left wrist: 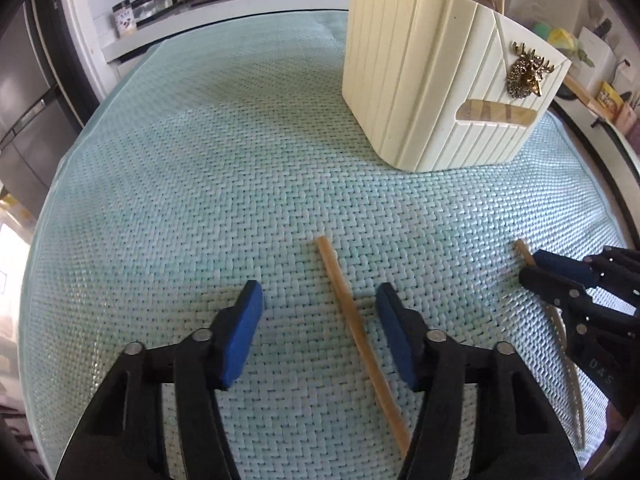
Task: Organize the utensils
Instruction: 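Close the left tool on one chopstick while the right tool grasps the other, then carry both chopsticks to the cream holder and lower them in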
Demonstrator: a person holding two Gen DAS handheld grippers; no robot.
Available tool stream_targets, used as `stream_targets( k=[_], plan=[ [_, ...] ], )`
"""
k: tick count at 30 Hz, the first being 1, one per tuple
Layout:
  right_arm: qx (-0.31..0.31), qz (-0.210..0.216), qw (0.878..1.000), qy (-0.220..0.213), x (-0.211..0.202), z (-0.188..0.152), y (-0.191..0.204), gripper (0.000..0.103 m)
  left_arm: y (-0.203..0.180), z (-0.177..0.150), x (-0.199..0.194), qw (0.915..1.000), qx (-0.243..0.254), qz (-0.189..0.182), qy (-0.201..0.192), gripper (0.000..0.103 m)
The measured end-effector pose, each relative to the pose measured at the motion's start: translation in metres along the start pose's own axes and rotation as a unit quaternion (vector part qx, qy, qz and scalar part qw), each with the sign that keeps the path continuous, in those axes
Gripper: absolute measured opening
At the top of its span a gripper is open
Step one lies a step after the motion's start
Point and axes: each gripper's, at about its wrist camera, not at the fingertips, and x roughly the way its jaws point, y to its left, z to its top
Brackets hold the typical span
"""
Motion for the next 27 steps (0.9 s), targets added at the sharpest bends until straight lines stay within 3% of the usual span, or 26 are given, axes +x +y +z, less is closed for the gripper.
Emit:
stream_targets(
  k=[4, 6, 10, 15, 23, 27],
  plan=[
    [0.007, 0.007, 1.000, -0.003, 0.003, 0.007, -0.006, 0.007, -0.005, -0.001, -0.001, 0.9998, -0.001, -0.021, -0.003, 0.009],
    [0.018, 0.017, 1.000, -0.008, 0.003, 0.009, -0.011, 0.007, -0.004, -0.003, -0.002, 0.9994, -0.011, -0.032, -0.008, 0.006],
    [0.048, 0.038, 0.998, -0.034, -0.013, 0.010, -0.025, 0.007, 0.003, -0.006, -0.013, 0.9981, -0.029, -0.048, -0.025, 0.005],
    [0.073, 0.060, 0.992, -0.089, -0.061, 0.008, -0.038, 0.007, 0.010, -0.002, -0.059, 0.9938, -0.040, -0.067, -0.079, 0.005],
    [0.069, 0.075, 0.977, -0.188, -0.157, 0.005, -0.044, 0.007, 0.016, 0.002, -0.155, 0.9785, -0.032, -0.104, -0.175, 0.005],
    [0.063, 0.068, 0.970, -0.226, -0.189, 0.001, -0.036, 0.007, 0.017, -0.001, -0.183, 0.9702, -0.030, -0.118, -0.210, 0.005]
  ],
)
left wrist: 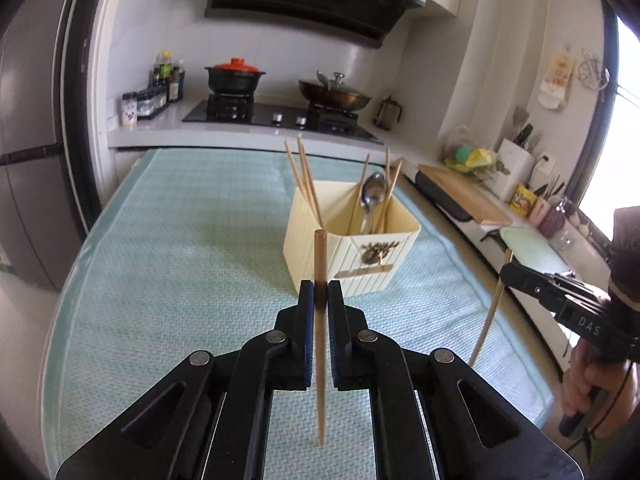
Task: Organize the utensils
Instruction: 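Carry both chopsticks to the cream holder and lower them in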
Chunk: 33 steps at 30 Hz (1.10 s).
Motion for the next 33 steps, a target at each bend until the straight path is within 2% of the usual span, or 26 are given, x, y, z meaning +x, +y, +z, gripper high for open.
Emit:
stream_targets(
  k=[8, 25, 33],
  plan=[
    [-0.031, -0.008, 0.998, -0.046, -0.031, 0.000, 0.018, 0.006, -0.006, 0.006, -0.028, 0.9993, 0.004, -0.010, -0.034, 0.004],
    [-0.005, 0.001, 0.998, -0.066, -0.054, 0.019, 0.003, 0.006, -0.013, 0.022, -0.043, 0.9981, 0.000, -0.023, -0.058, 0.004],
    [-0.013, -0.005, 0.996, -0.086, -0.061, 0.046, 0.002, 0.006, -0.022, 0.051, -0.044, 0.9969, 0.014, -0.036, -0.068, 0.004]
  ],
)
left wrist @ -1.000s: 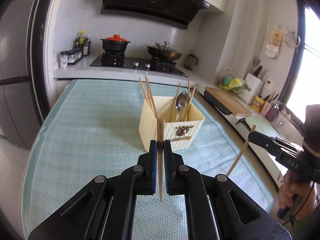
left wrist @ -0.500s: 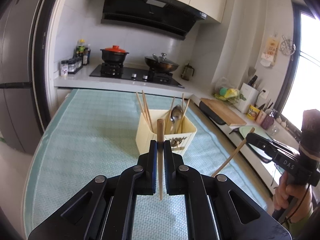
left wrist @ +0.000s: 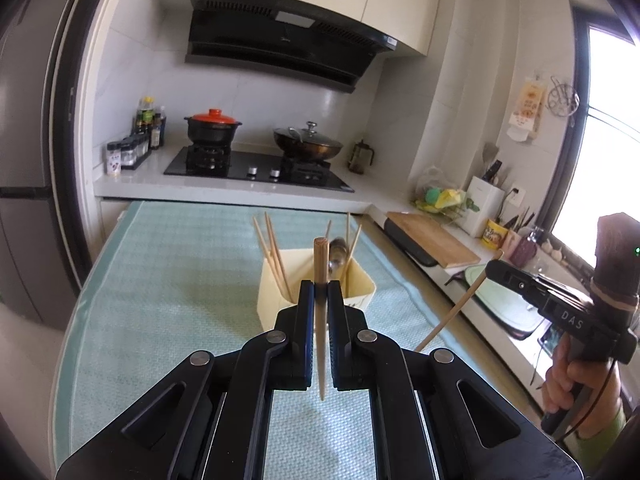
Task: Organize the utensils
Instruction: 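Carry both chopsticks to the cream holder and lower them in, then open both tools to release the chopsticks into the holder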
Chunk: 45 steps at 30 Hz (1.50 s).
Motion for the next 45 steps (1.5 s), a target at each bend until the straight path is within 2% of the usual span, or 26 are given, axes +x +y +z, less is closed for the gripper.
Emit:
stream_targets(
  k=[5, 9, 14, 17, 23, 27, 28, 29, 30, 31, 32, 33, 35, 38, 40, 41, 44, 45],
  plan=[
    [-0.020, -0.006, 0.999, -0.033, 0.002, 0.040, 0.003, 0.006, -0.010, 0.041, 0.006, 0.9995, 0.017, -0.001, -0.028, 0.004],
    [-0.036, -0.015, 0.997, -0.060, 0.014, 0.076, 0.005, 0.006, -0.015, 0.075, 0.025, 0.9986, 0.030, 0.002, -0.044, 0.004],
    [-0.038, -0.026, 0.996, -0.070, 0.053, 0.104, -0.004, 0.006, -0.015, 0.097, 0.076, 0.9992, 0.026, 0.006, -0.029, 0.004],
    [-0.020, -0.019, 0.999, -0.031, 0.093, 0.103, -0.016, 0.006, -0.011, 0.094, 0.117, 0.9999, 0.014, 0.007, 0.007, 0.004],
    [0.031, -0.010, 0.995, 0.091, 0.180, 0.068, -0.046, 0.006, 0.003, 0.070, 0.193, 0.9958, 0.004, 0.033, 0.085, 0.004],
    [0.059, -0.006, 0.990, 0.131, 0.217, 0.053, -0.065, 0.007, 0.010, 0.062, 0.222, 0.9918, 0.002, 0.043, 0.121, 0.006],
    [0.069, -0.006, 0.989, 0.132, 0.222, 0.053, -0.070, 0.007, 0.012, 0.062, 0.226, 0.9911, 0.001, 0.051, 0.123, 0.008],
    [0.077, -0.006, 0.988, 0.133, 0.227, 0.054, -0.074, 0.007, 0.014, 0.064, 0.227, 0.9908, -0.003, 0.054, 0.124, 0.020],
    [0.083, -0.010, 0.988, 0.131, 0.228, 0.055, -0.077, 0.009, 0.016, 0.067, 0.225, 0.9910, -0.009, 0.057, 0.121, 0.040],
    [0.088, -0.013, 0.988, 0.125, 0.228, 0.057, -0.079, 0.012, 0.017, 0.069, 0.219, 0.9920, -0.014, 0.059, 0.111, 0.049],
    [0.092, -0.015, 0.989, 0.118, 0.224, 0.061, -0.081, 0.025, 0.017, 0.072, 0.209, 0.9933, -0.014, 0.063, 0.096, 0.062],
    [0.097, -0.015, 0.989, 0.108, 0.218, 0.064, -0.083, 0.043, 0.018, 0.076, 0.200, 0.9944, -0.009, 0.066, 0.082, 0.069],
    [0.097, -0.017, 0.992, 0.083, 0.201, 0.069, -0.083, 0.058, 0.013, 0.079, 0.180, 0.9953, 0.009, 0.074, 0.062, 0.078],
    [0.077, -0.025, 0.995, 0.057, 0.170, 0.075, -0.078, 0.058, 0.003, 0.077, 0.144, 0.9938, 0.043, 0.099, 0.027, 0.100],
    [0.060, -0.029, 0.997, 0.043, 0.147, 0.073, -0.071, 0.064, -0.006, 0.067, 0.118, 0.9909, 0.064, 0.118, -0.003, 0.102],
    [0.052, -0.034, 0.997, 0.036, 0.135, 0.070, -0.067, 0.070, -0.011, 0.061, 0.107, 0.9889, 0.074, 0.128, -0.011, 0.102],
    [0.029, -0.052, 0.998, 0.021, 0.101, 0.055, -0.053, 0.080, -0.024, 0.040, 0.080, 0.9841, 0.091, 0.150, -0.027, 0.103],
    [0.021, -0.059, 0.998, 0.021, 0.092, 0.048, -0.048, 0.080, -0.027, 0.032, 0.073, 0.9831, 0.090, 0.156, -0.030, 0.103]
  ],
)
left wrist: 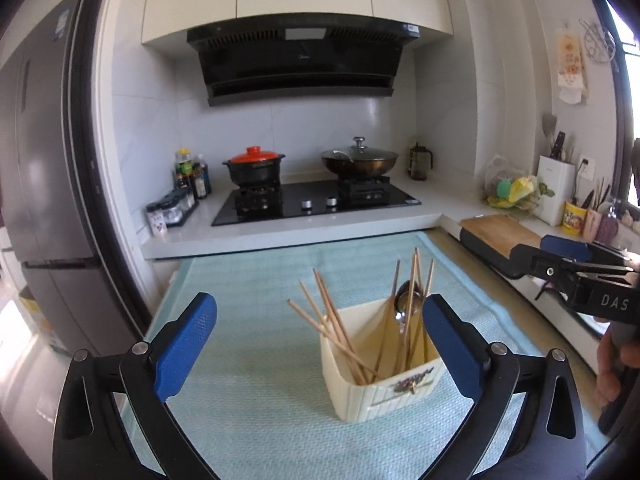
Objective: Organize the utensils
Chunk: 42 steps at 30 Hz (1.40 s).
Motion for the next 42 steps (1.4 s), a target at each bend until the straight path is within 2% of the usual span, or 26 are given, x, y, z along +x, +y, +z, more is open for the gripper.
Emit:
stream_targets(
  k=[2, 4, 7, 11, 13, 17, 22, 42],
  plan=[
    [-0.011, -0.010, 1.000, -0.001, -0.018, -0.015, 0.008, 0.082, -0.004, -0.015, -0.014, 0.9998, -0.005, 0.013, 0.011, 0.103],
    [-0.015, -0.018, 1.000, -0.006, -0.034, -0.032, 0.015, 0.088, -0.006, -0.029, -0.022, 0.9995, -0.007, 0.007, 0.031, 0.103],
    [-0.022, -0.027, 0.999, -0.008, -0.053, -0.054, 0.028, 0.089, -0.009, -0.049, -0.027, 0.9973, -0.020, 0.013, 0.070, 0.103],
    [-0.042, -0.042, 0.998, -0.004, -0.068, -0.074, 0.043, 0.089, -0.011, -0.065, -0.039, 0.9961, -0.013, 0.044, 0.075, 0.103],
    [-0.051, -0.045, 0.998, -0.005, -0.074, -0.080, 0.048, 0.089, -0.010, -0.070, -0.044, 0.9957, -0.013, 0.046, 0.079, 0.103],
    [-0.057, -0.053, 0.997, -0.005, -0.084, -0.085, 0.052, 0.089, -0.003, -0.073, -0.056, 0.9955, -0.037, 0.026, 0.083, 0.103],
    [-0.050, -0.056, 0.997, 0.007, -0.087, -0.088, 0.053, 0.089, -0.004, -0.073, -0.069, 0.9955, -0.042, 0.023, 0.082, 0.103],
    [-0.065, -0.048, 0.997, 0.005, -0.112, -0.084, 0.078, 0.089, -0.006, -0.071, -0.090, 0.9950, -0.038, 0.043, 0.082, 0.103]
  ],
)
